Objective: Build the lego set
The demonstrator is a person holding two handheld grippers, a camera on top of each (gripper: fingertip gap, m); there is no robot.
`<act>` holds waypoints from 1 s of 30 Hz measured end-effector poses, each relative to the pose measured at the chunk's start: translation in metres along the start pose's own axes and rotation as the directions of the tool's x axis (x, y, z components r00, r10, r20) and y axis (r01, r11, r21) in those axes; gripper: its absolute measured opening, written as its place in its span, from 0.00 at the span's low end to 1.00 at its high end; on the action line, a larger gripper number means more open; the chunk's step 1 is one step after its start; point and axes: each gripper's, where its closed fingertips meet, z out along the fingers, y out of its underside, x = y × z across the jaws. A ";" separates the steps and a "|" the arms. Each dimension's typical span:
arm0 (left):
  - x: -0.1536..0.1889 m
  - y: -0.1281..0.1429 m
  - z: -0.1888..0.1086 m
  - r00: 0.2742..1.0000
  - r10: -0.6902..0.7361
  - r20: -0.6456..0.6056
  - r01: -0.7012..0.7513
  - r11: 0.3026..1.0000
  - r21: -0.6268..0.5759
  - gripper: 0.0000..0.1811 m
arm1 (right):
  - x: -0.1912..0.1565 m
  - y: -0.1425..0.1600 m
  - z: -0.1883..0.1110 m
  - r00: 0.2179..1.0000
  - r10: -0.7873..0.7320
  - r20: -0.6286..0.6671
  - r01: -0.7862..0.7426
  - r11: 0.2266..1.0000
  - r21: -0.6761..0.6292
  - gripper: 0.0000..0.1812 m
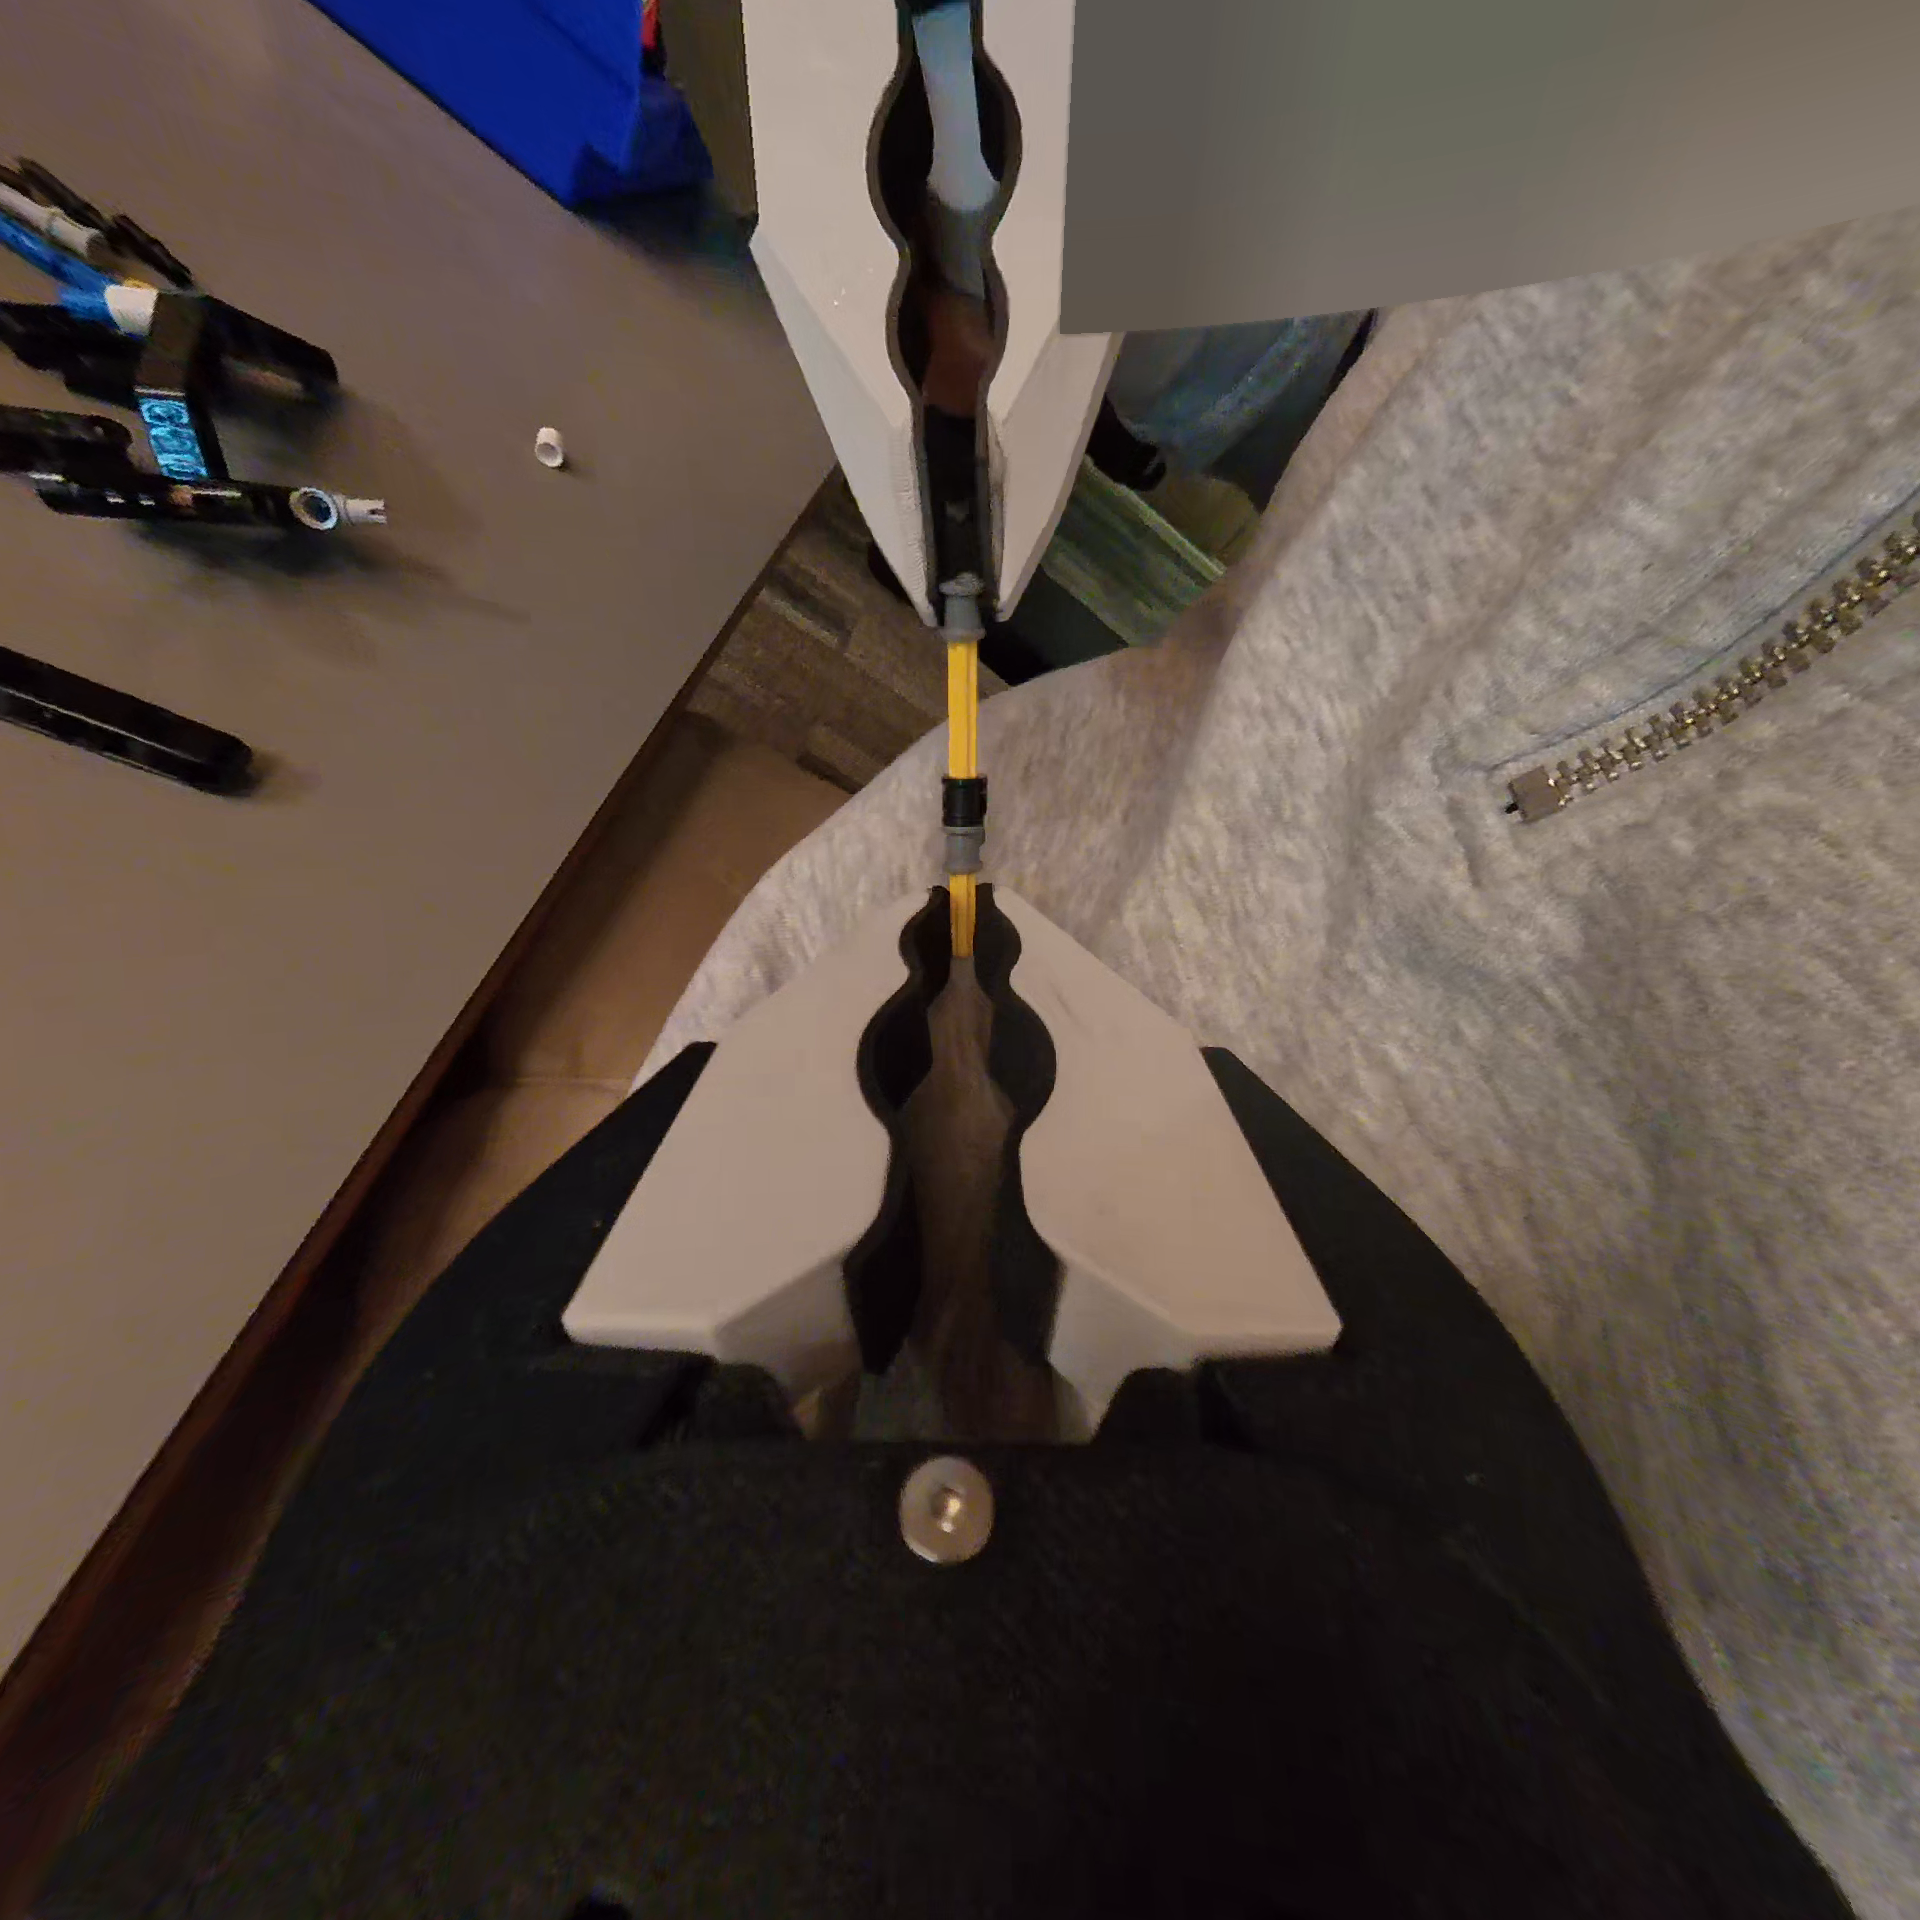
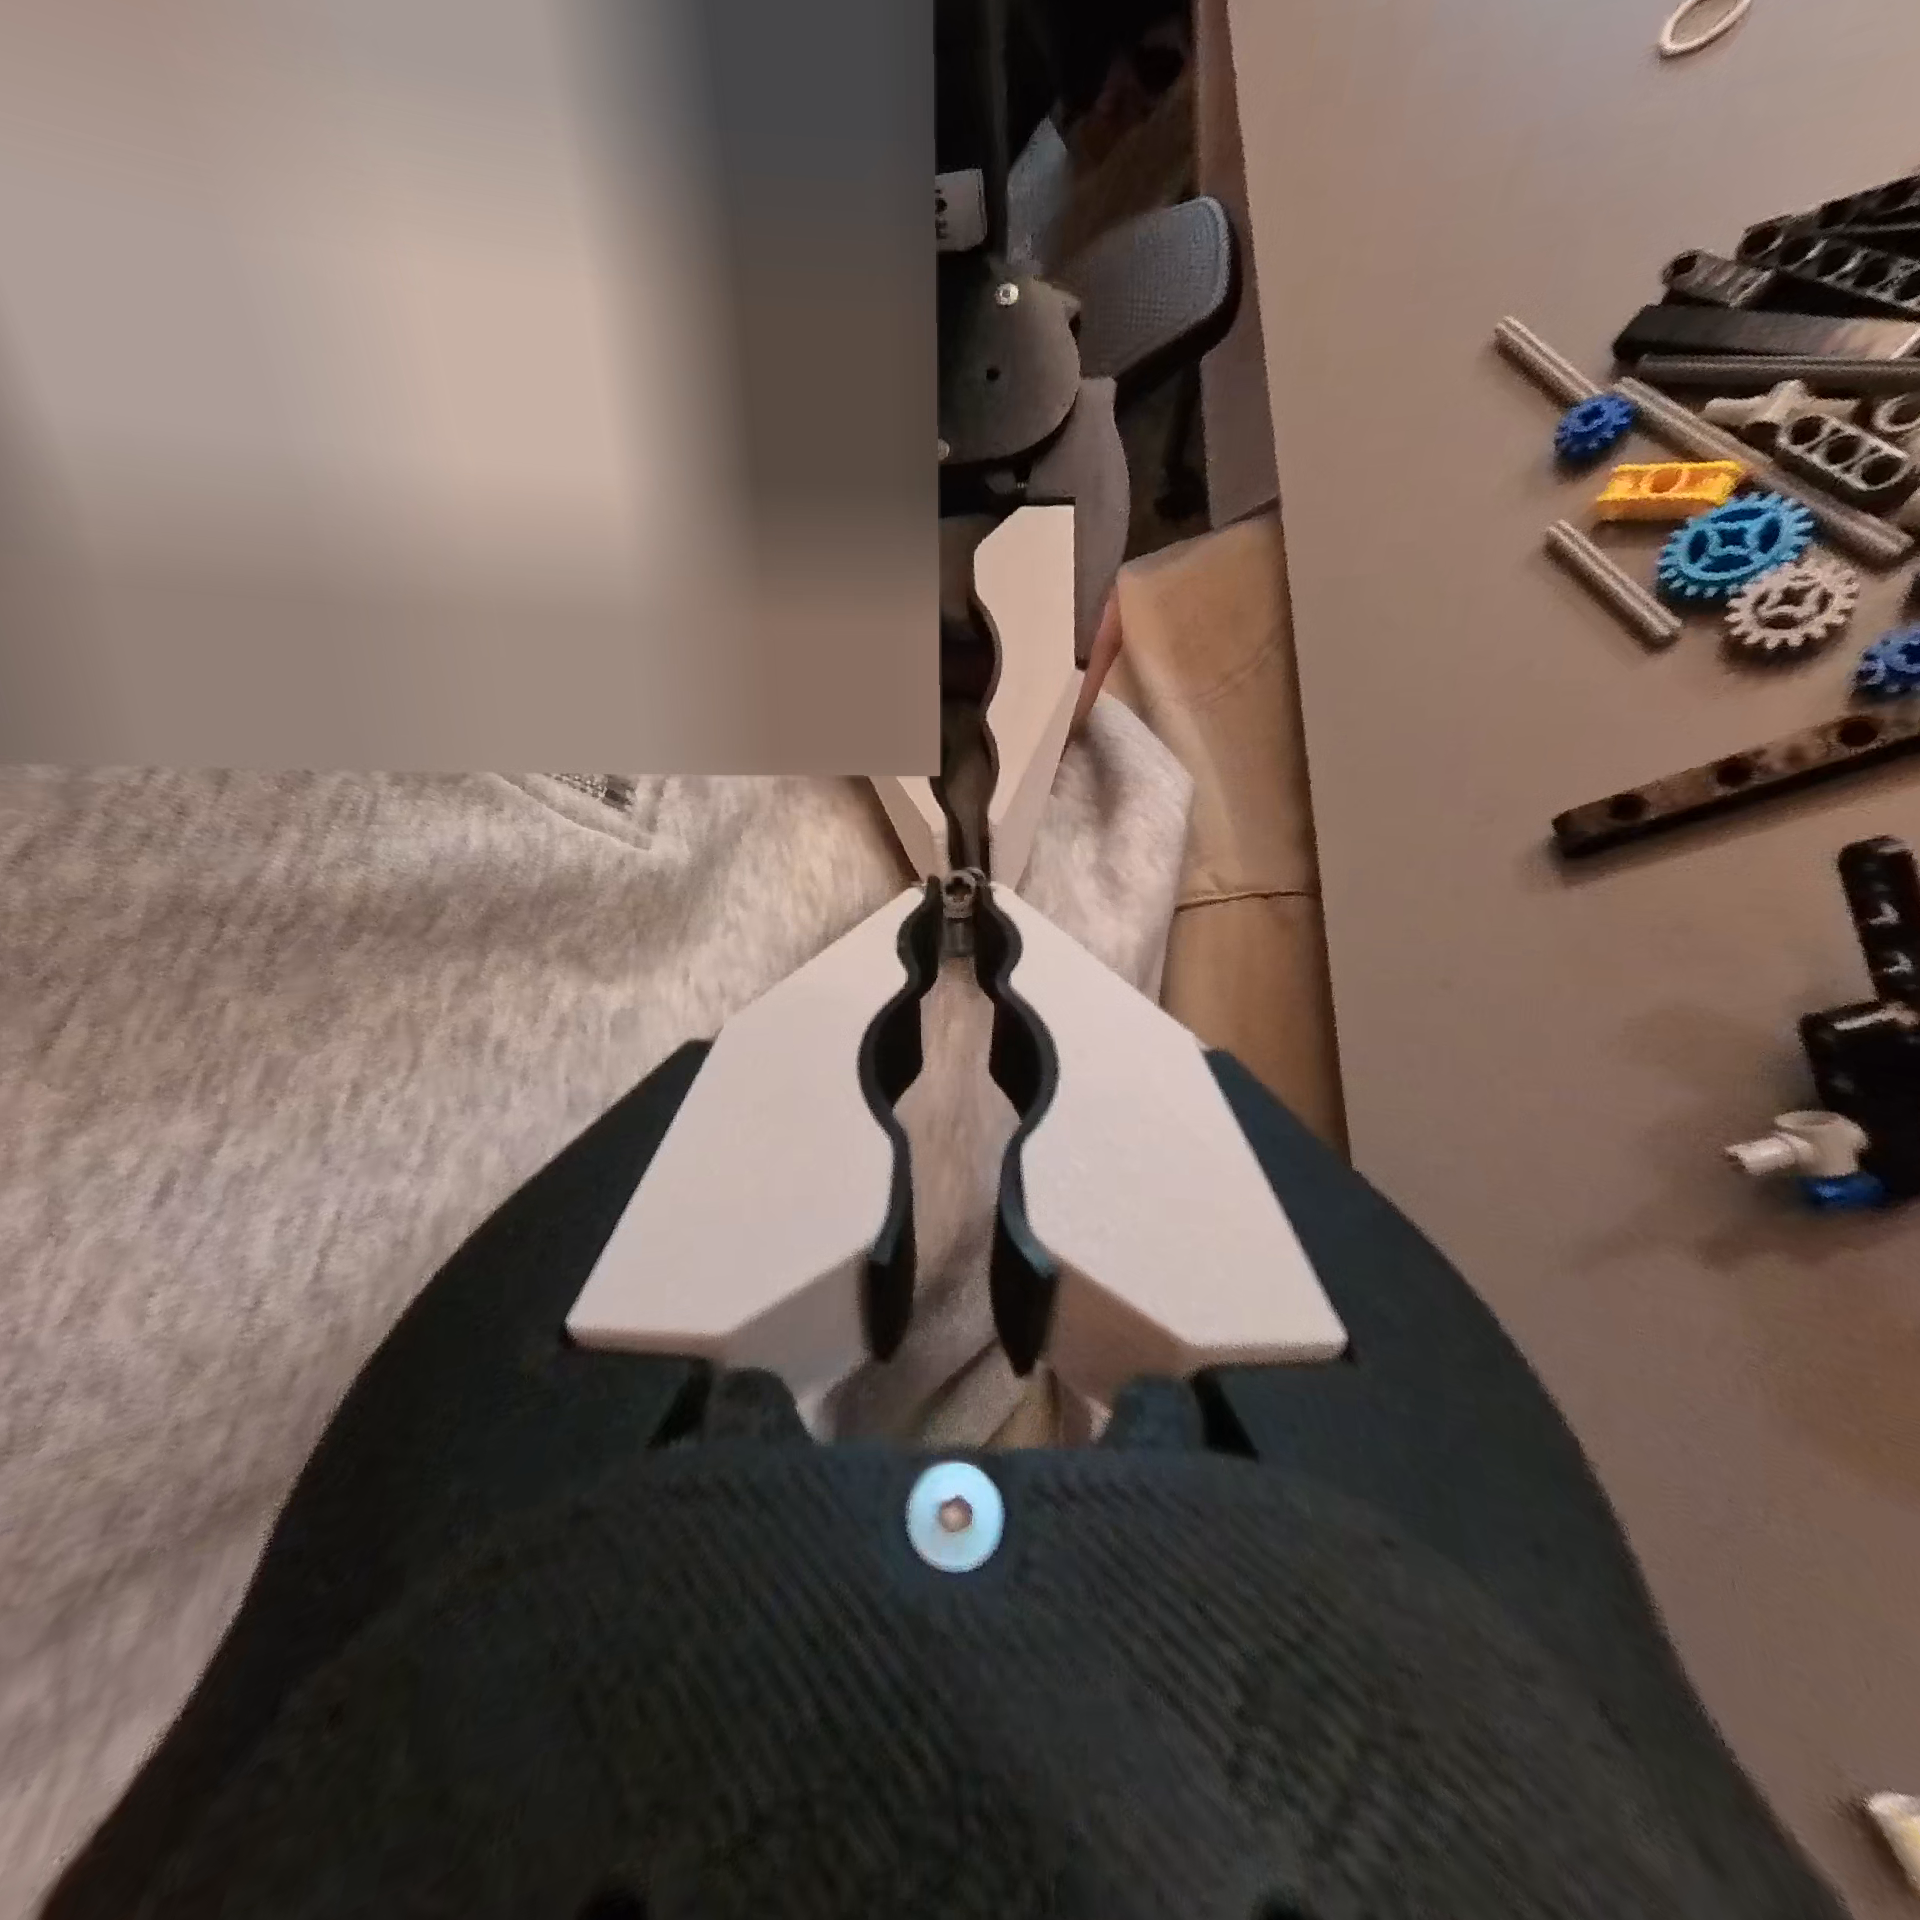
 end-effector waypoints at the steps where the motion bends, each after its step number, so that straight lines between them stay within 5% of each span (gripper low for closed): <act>1: 0.000 0.000 0.001 1.000 0.003 0.001 -0.003 1.000 -0.001 0.00 | -0.001 0.000 0.000 1.000 -0.008 0.003 0.008 1.000 -0.007 0.02; 30: 0.007 0.001 0.006 0.998 -0.060 0.009 0.059 0.995 0.079 0.00 | -0.003 0.010 0.013 0.999 0.035 0.001 -0.035 0.994 0.103 0.02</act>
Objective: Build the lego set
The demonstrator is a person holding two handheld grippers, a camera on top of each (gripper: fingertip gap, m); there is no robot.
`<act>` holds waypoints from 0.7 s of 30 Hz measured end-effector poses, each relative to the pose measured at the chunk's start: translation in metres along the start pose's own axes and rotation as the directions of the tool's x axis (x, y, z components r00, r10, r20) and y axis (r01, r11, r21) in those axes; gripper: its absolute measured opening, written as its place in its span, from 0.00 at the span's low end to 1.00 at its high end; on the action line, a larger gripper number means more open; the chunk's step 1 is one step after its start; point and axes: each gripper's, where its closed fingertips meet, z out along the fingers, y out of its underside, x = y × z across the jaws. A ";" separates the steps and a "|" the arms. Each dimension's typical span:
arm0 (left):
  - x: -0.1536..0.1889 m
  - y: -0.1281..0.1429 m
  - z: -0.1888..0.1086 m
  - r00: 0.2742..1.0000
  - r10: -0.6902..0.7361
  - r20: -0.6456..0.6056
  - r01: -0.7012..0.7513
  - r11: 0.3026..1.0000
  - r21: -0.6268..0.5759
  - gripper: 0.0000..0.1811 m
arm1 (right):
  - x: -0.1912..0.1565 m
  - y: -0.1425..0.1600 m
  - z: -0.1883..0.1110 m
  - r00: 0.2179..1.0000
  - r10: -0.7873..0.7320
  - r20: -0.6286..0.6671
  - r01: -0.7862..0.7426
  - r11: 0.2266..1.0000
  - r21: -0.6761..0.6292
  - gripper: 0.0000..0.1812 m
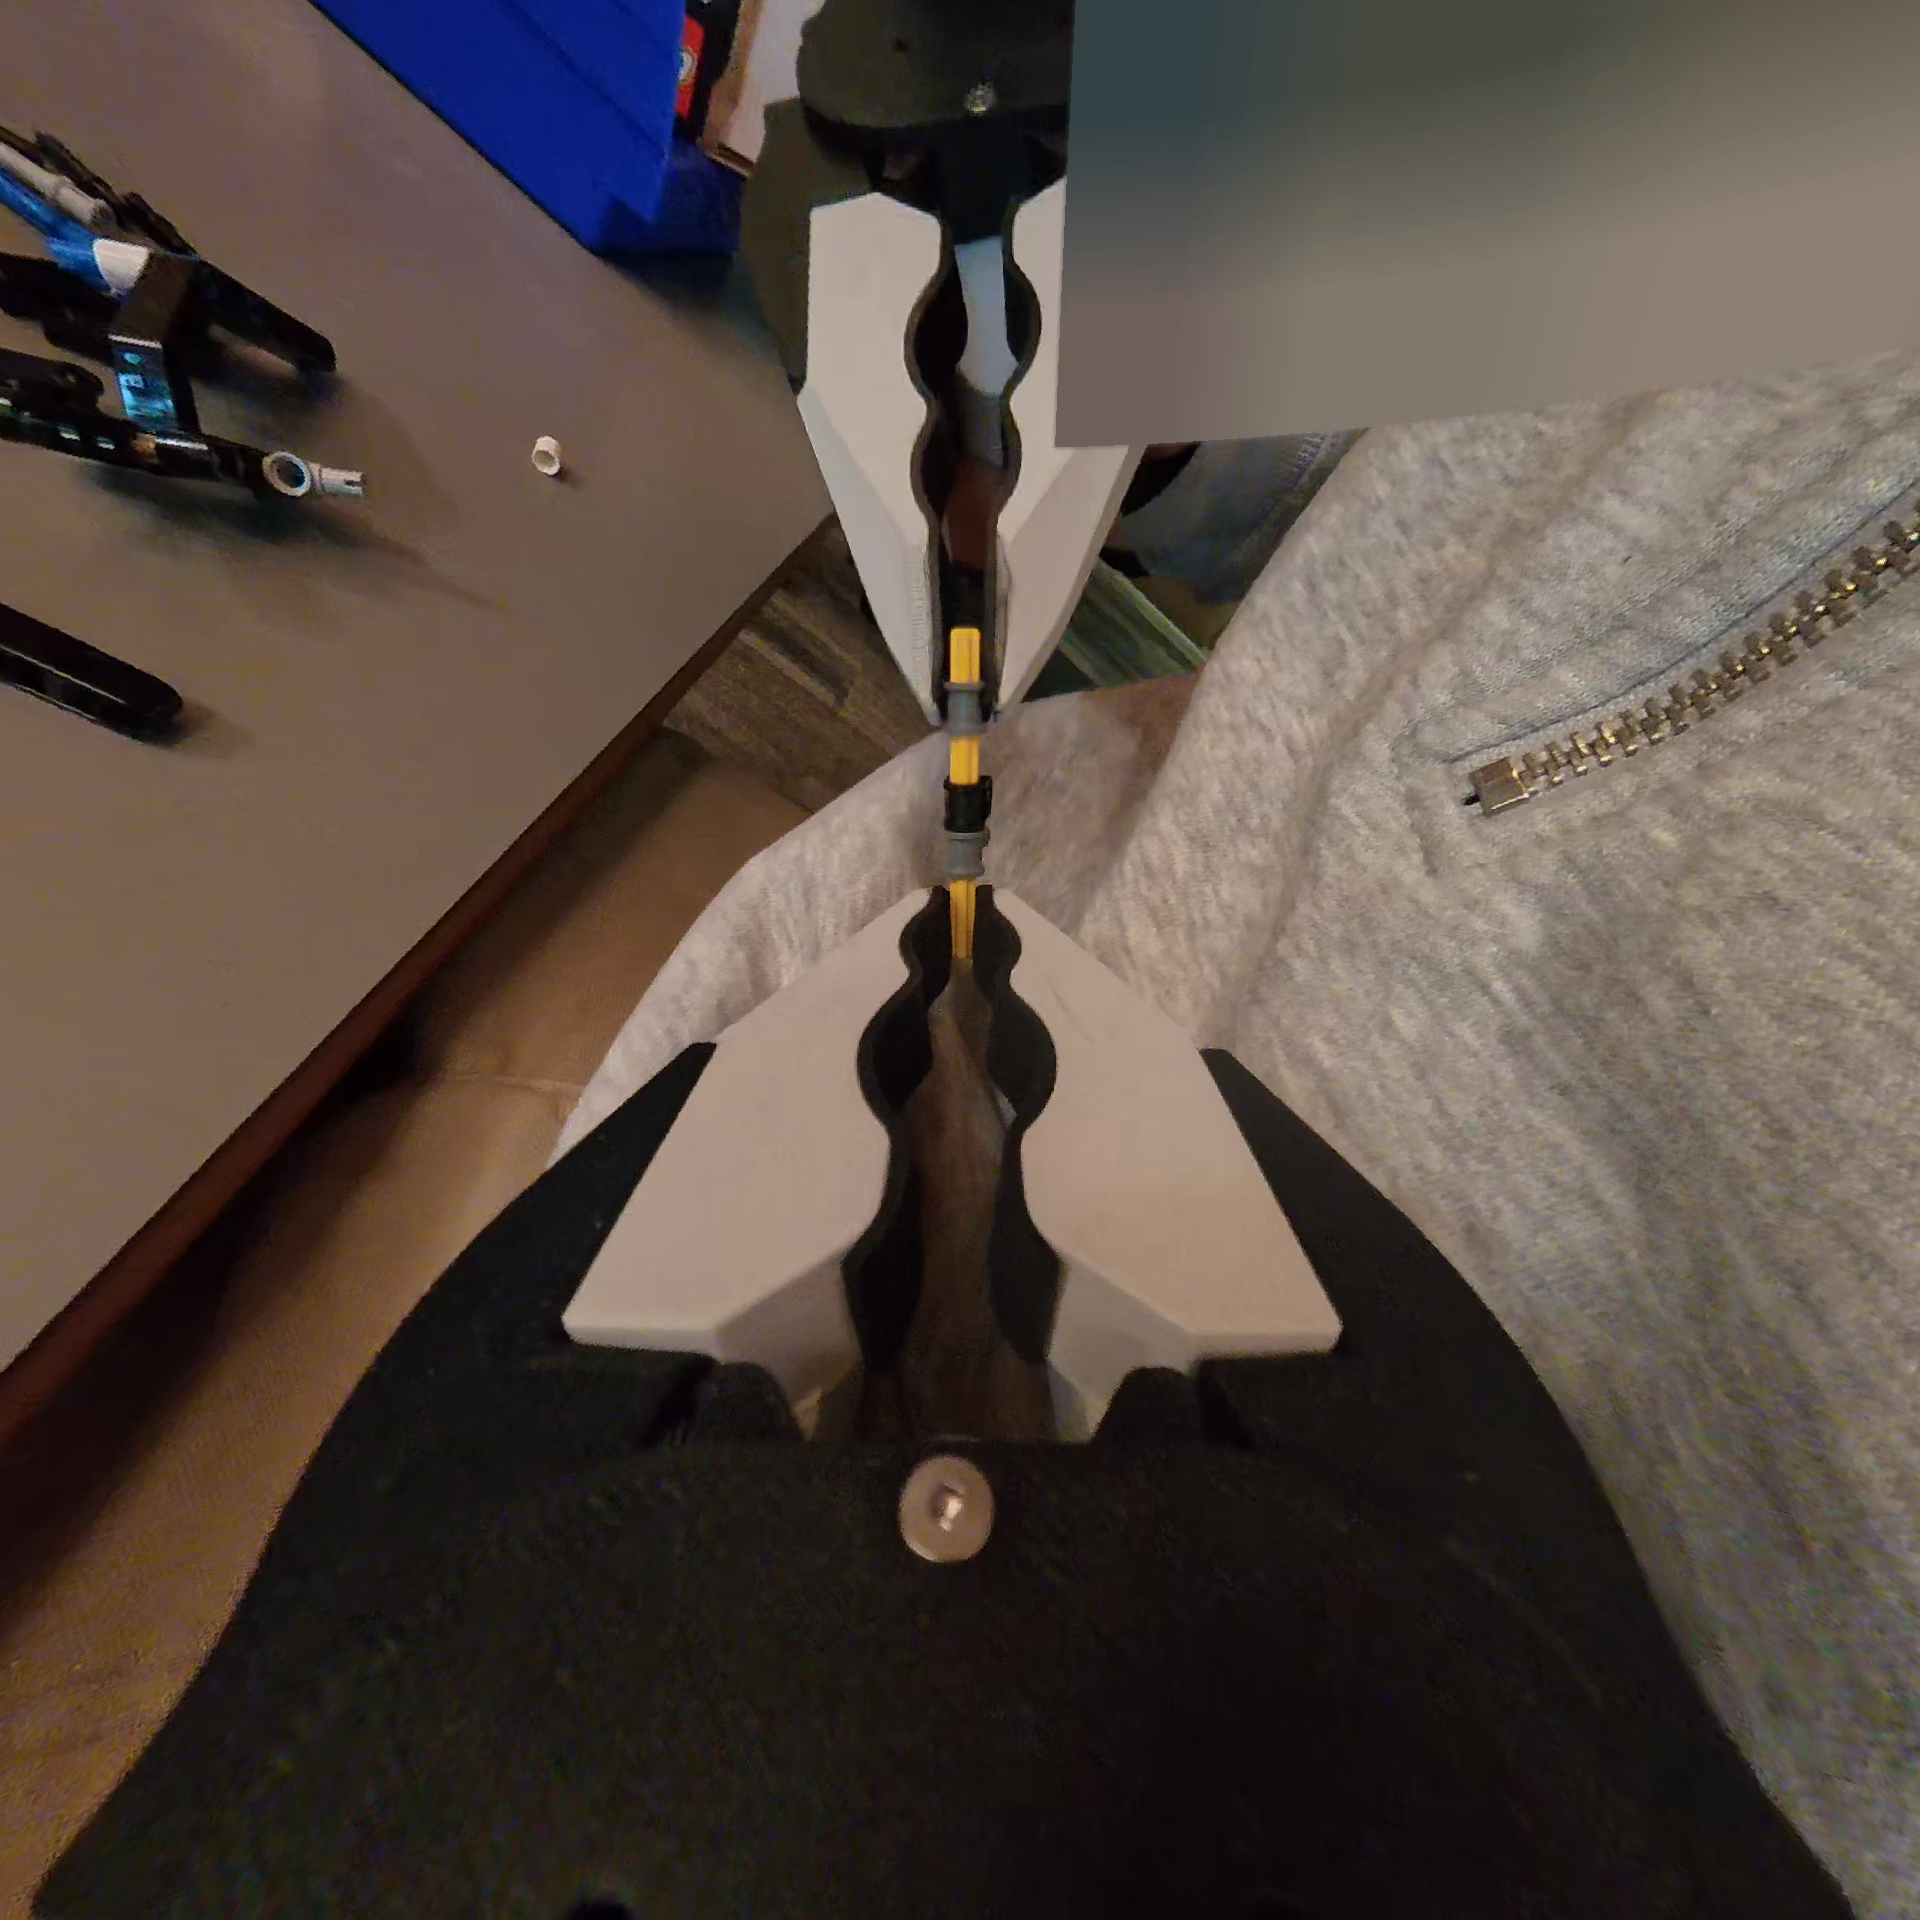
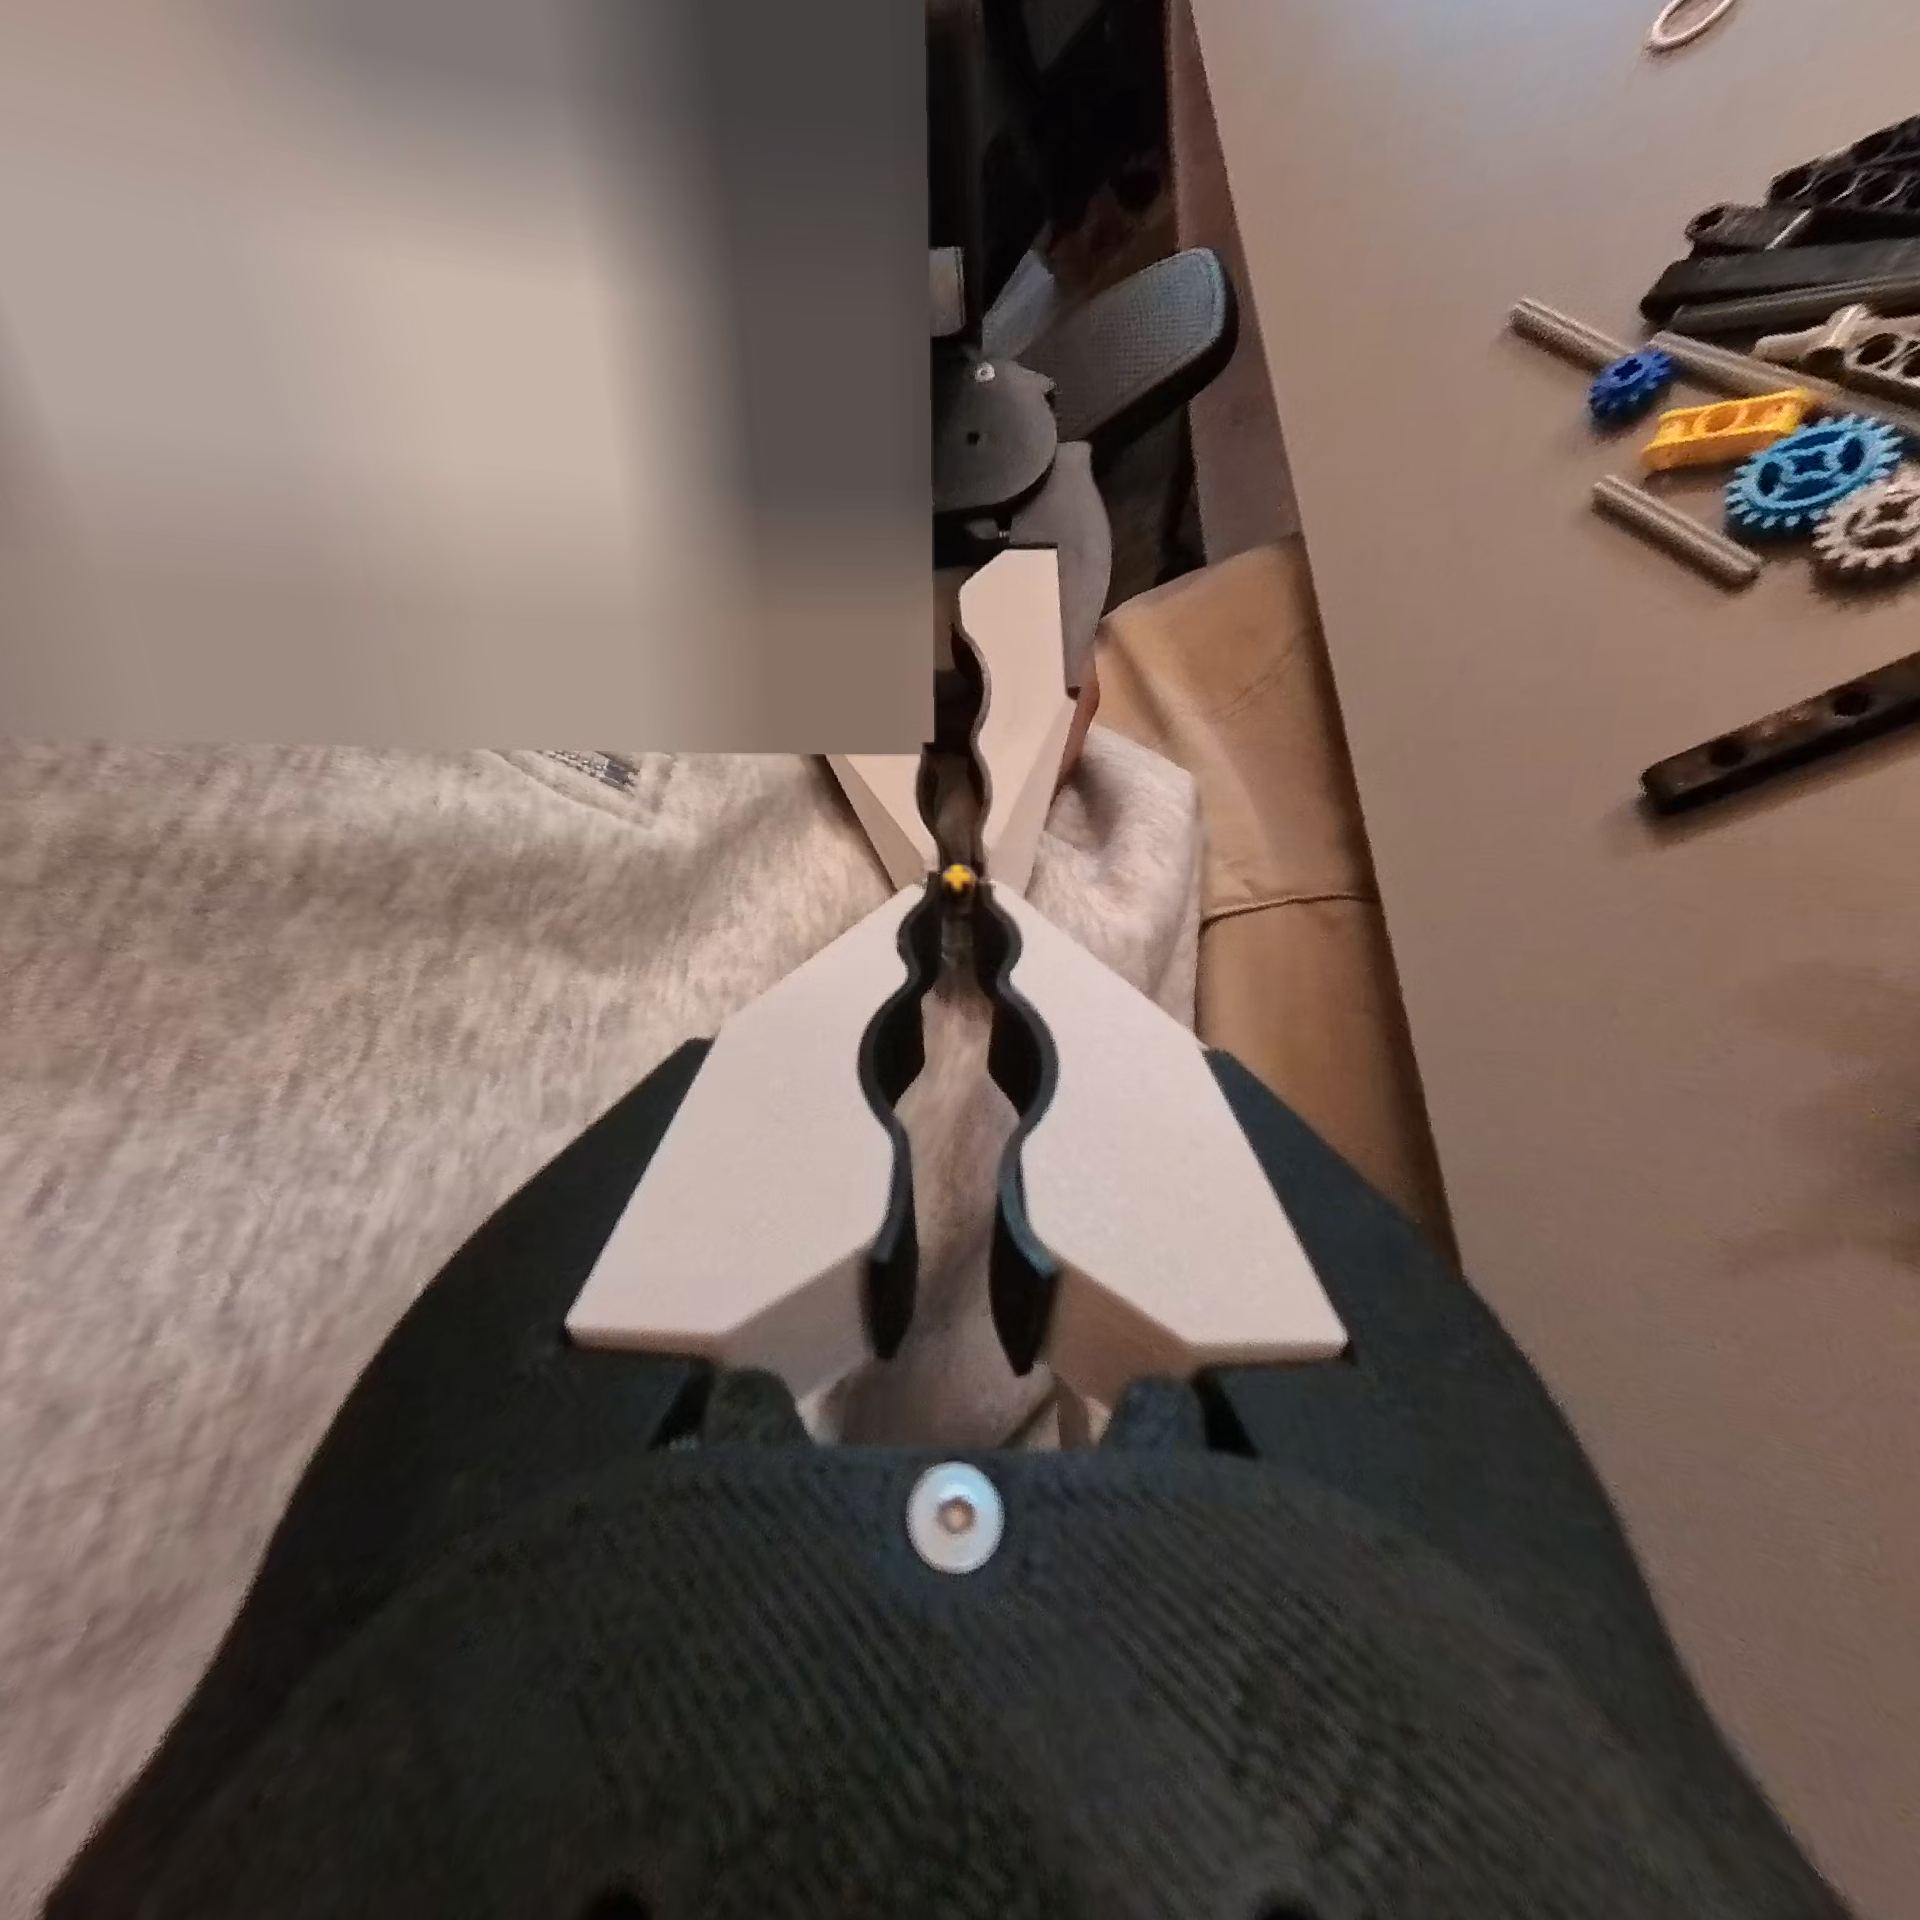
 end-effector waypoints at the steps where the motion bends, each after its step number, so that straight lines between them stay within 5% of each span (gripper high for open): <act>1: 0.000 -0.001 -0.001 1.000 0.001 0.005 -0.001 1.000 0.003 0.00 | 0.001 0.000 0.000 1.000 0.003 -0.007 -0.003 1.000 0.004 0.02; 17: -0.009 -0.008 -0.005 1.000 -0.012 0.006 0.012 1.000 -0.002 0.01 | 0.010 -0.003 0.000 0.997 0.075 -0.015 -0.073 0.993 0.097 0.03; 21: -0.023 -0.023 -0.013 0.996 -0.090 0.024 0.088 0.994 0.065 0.01 | 0.021 -0.018 -0.011 0.996 0.066 -0.057 -0.056 0.984 0.170 0.20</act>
